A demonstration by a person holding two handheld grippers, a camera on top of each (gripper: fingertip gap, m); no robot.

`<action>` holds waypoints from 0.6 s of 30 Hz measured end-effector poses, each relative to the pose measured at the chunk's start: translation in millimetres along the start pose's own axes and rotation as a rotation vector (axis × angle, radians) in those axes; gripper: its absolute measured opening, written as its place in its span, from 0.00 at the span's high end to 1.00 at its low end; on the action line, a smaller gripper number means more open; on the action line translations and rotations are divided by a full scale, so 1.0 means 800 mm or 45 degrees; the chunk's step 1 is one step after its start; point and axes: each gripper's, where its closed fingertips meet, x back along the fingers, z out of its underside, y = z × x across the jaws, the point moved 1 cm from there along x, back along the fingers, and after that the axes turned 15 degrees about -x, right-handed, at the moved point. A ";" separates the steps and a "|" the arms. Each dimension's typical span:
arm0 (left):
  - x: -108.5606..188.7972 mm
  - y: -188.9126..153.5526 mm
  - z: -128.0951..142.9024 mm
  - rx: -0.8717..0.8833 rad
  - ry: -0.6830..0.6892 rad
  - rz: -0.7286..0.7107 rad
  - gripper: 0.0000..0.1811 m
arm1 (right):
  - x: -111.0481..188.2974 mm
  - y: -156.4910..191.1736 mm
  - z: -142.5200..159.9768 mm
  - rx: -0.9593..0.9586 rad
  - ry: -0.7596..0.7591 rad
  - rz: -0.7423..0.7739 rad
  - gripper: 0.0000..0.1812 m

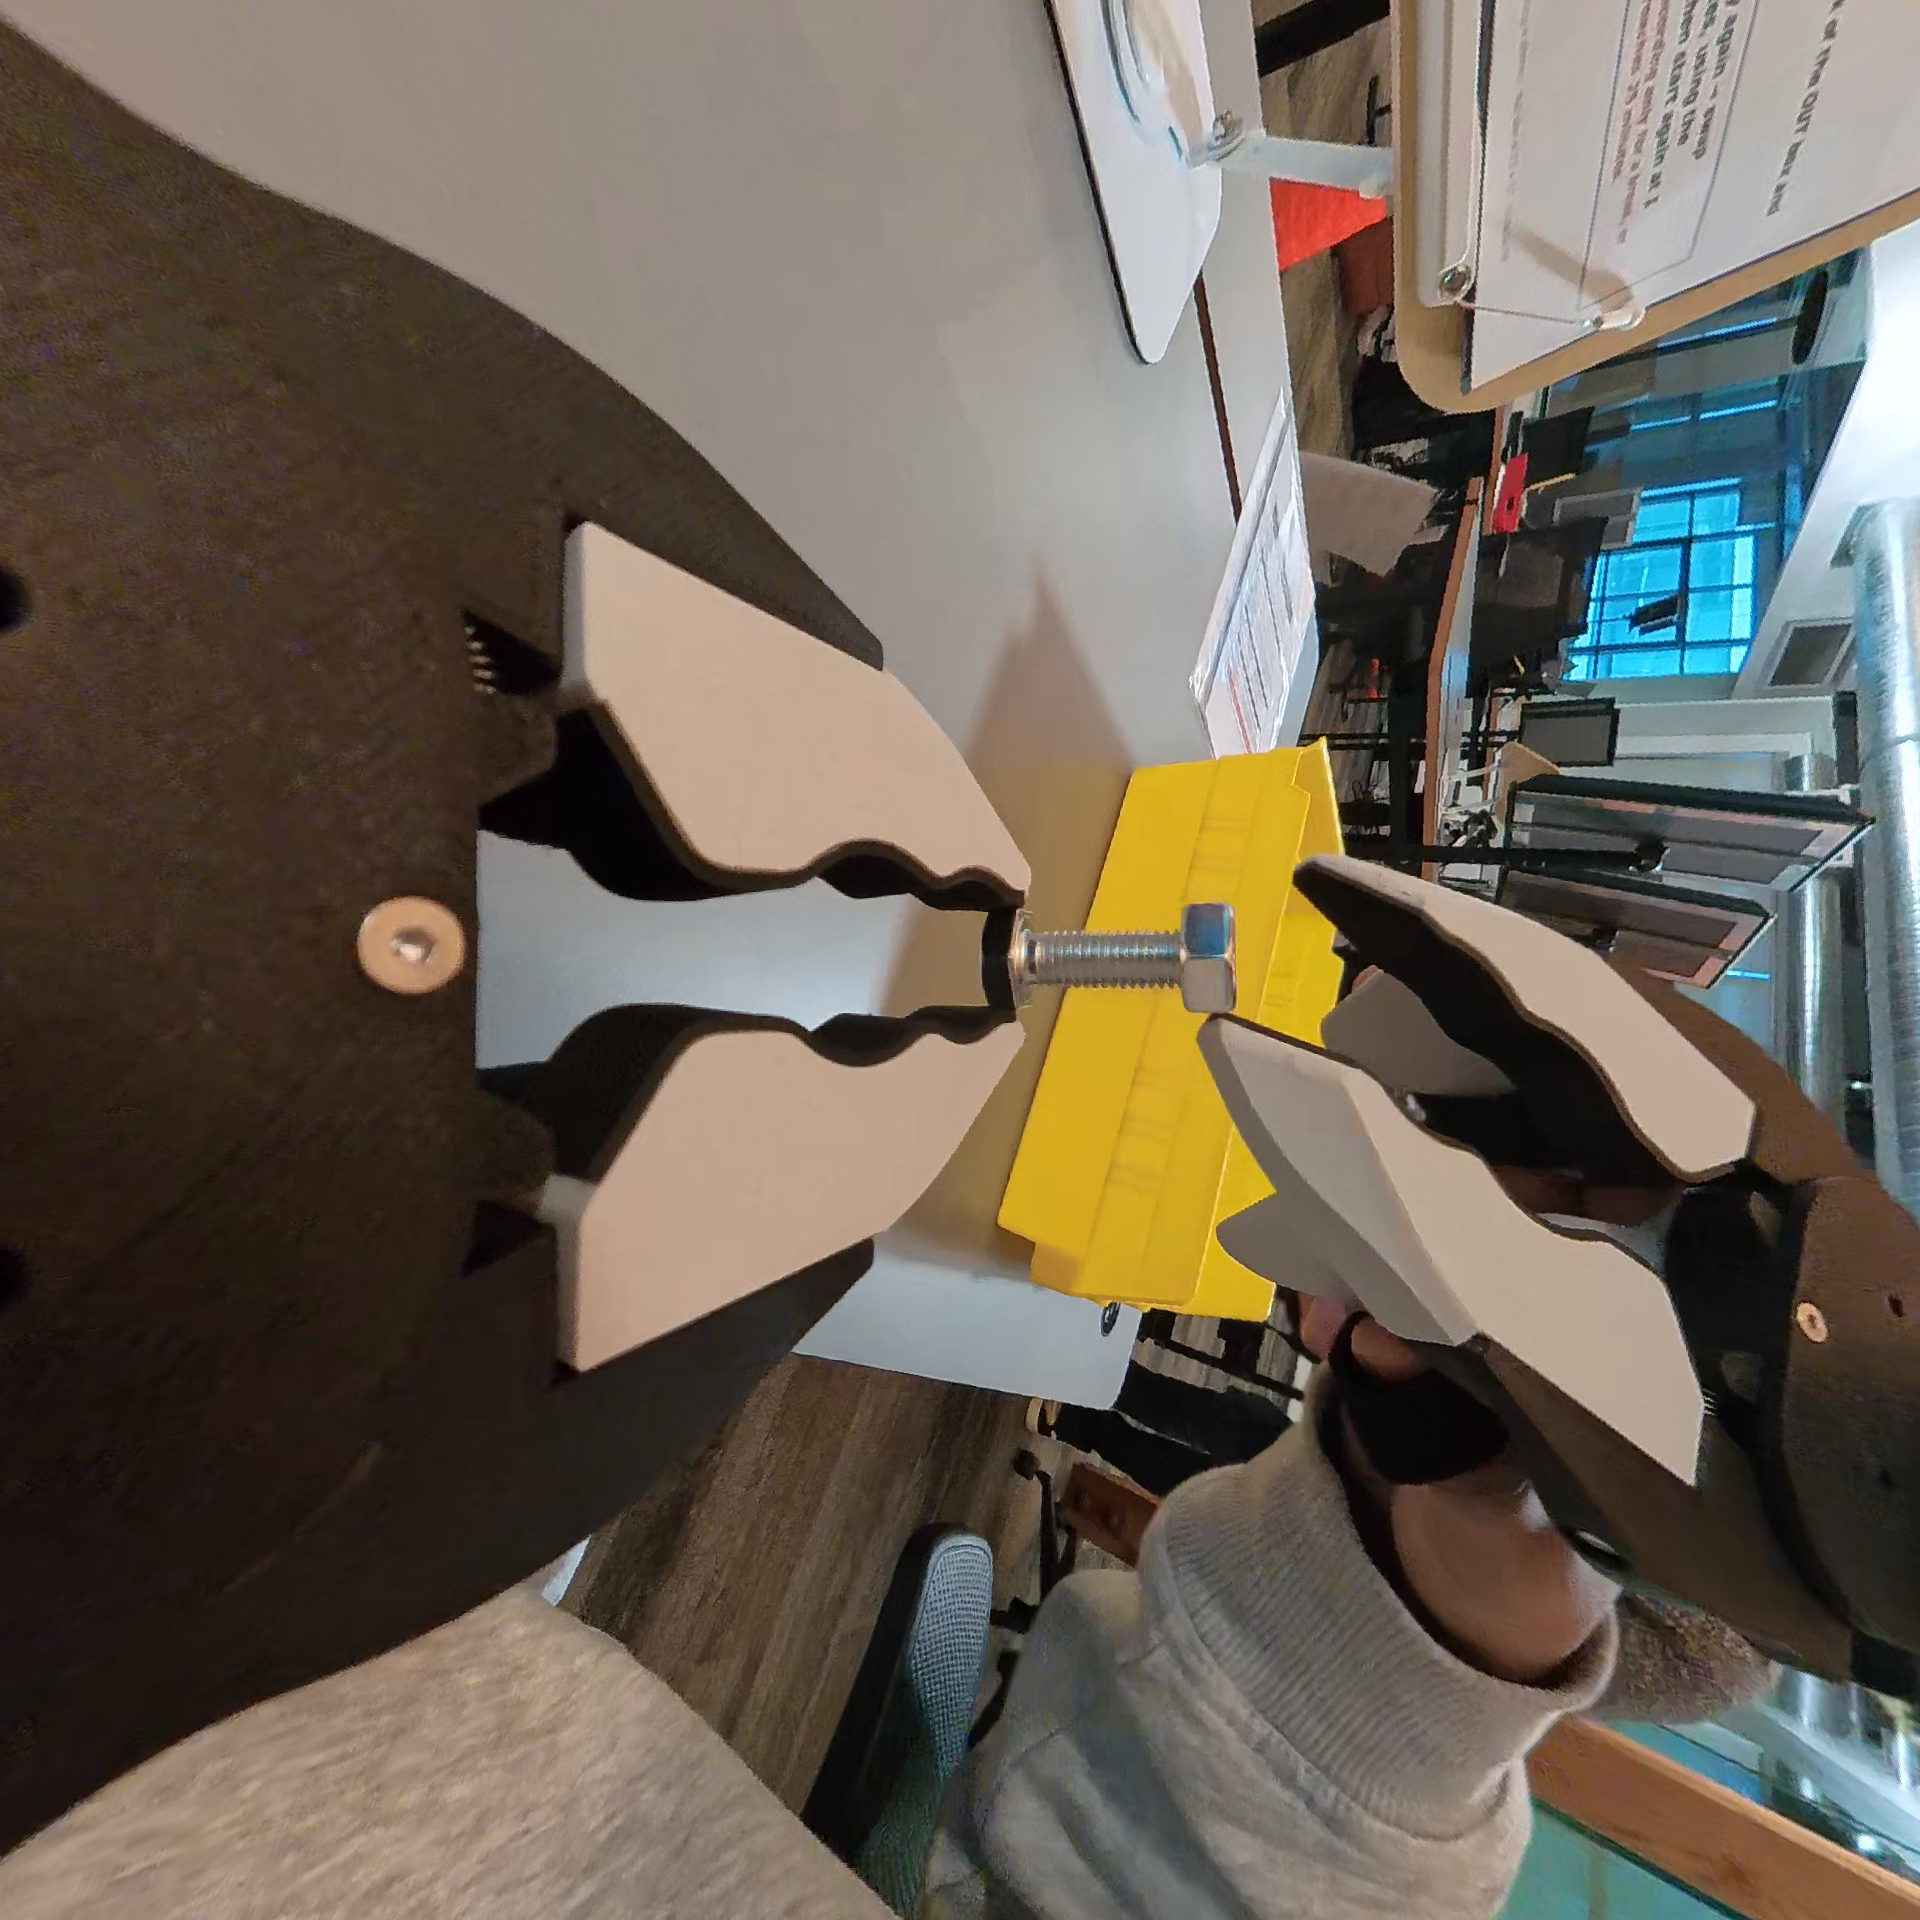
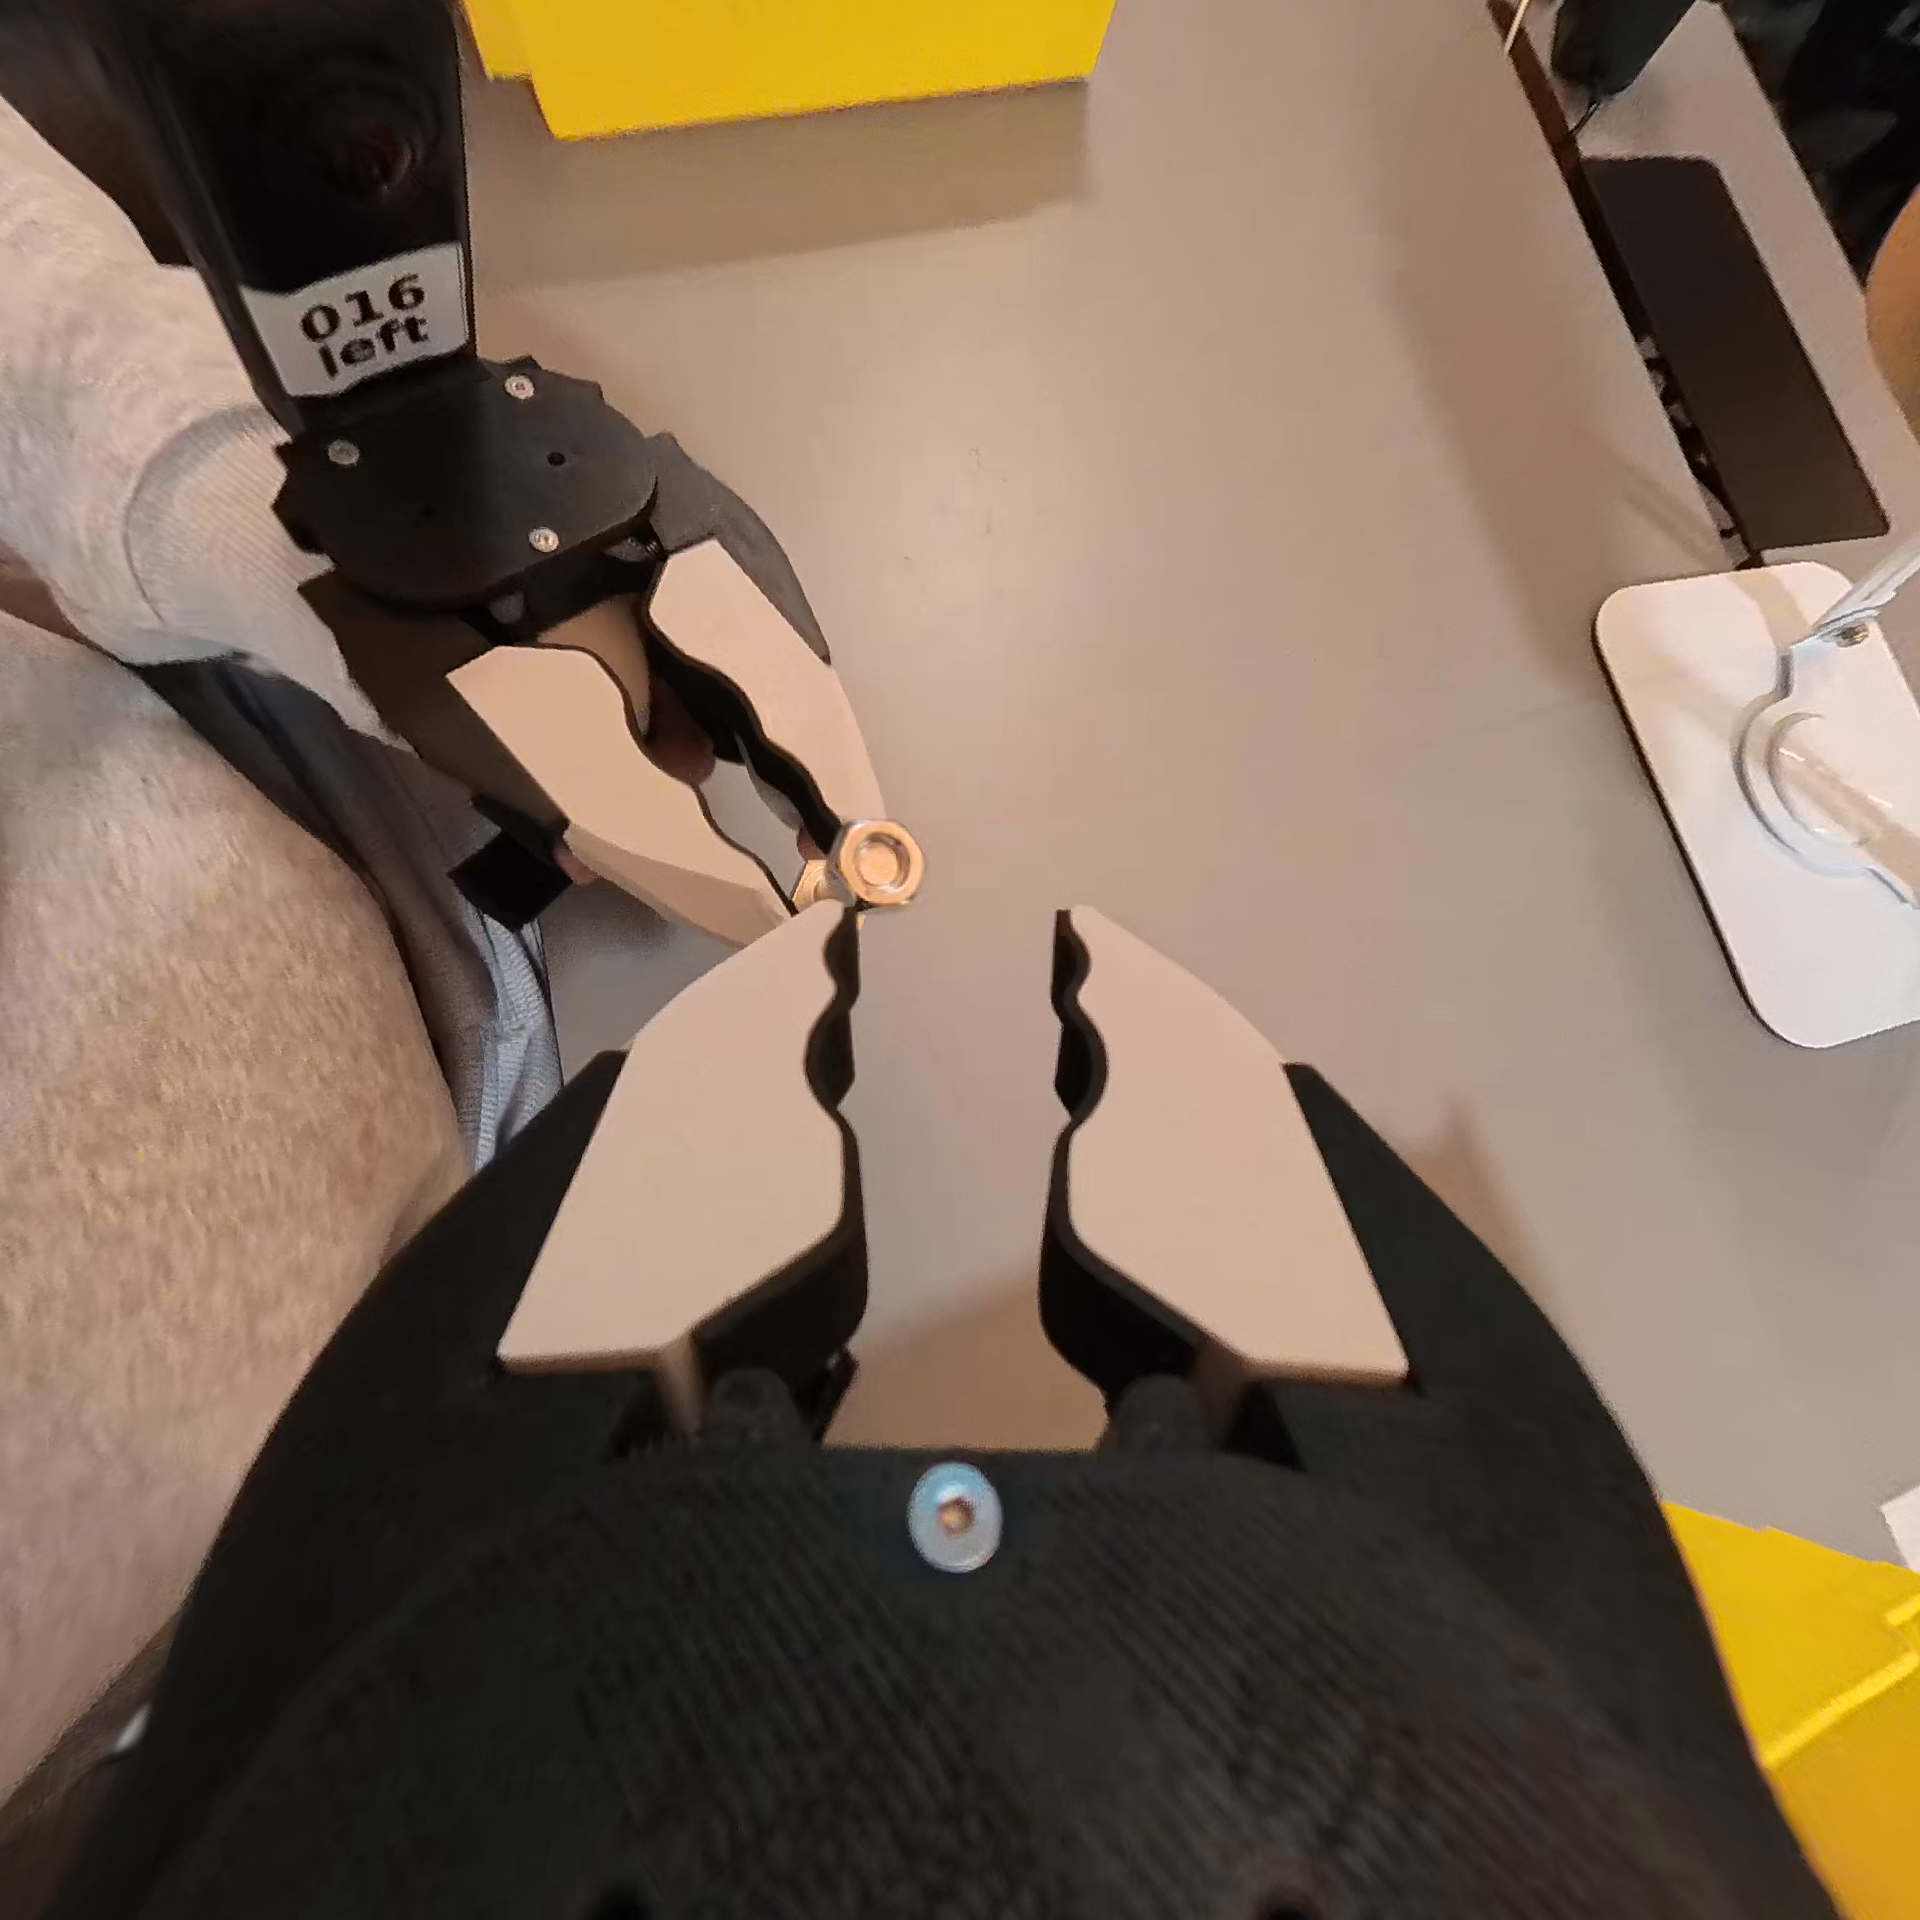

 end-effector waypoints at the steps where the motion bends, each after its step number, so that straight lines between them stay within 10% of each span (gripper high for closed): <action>1: 0.001 0.000 -0.001 -0.004 -0.006 -0.006 0.90 | 0.002 -0.001 -0.002 -0.014 -0.048 -0.008 0.80; 12: 0.002 0.001 -0.005 -0.048 -0.035 -0.022 0.90 | 0.014 0.001 0.007 -0.422 -0.774 -0.367 0.86; 18: 0.000 0.000 0.000 -0.045 -0.028 -0.008 0.90 | 0.010 0.008 0.004 -0.403 -0.870 -0.364 0.86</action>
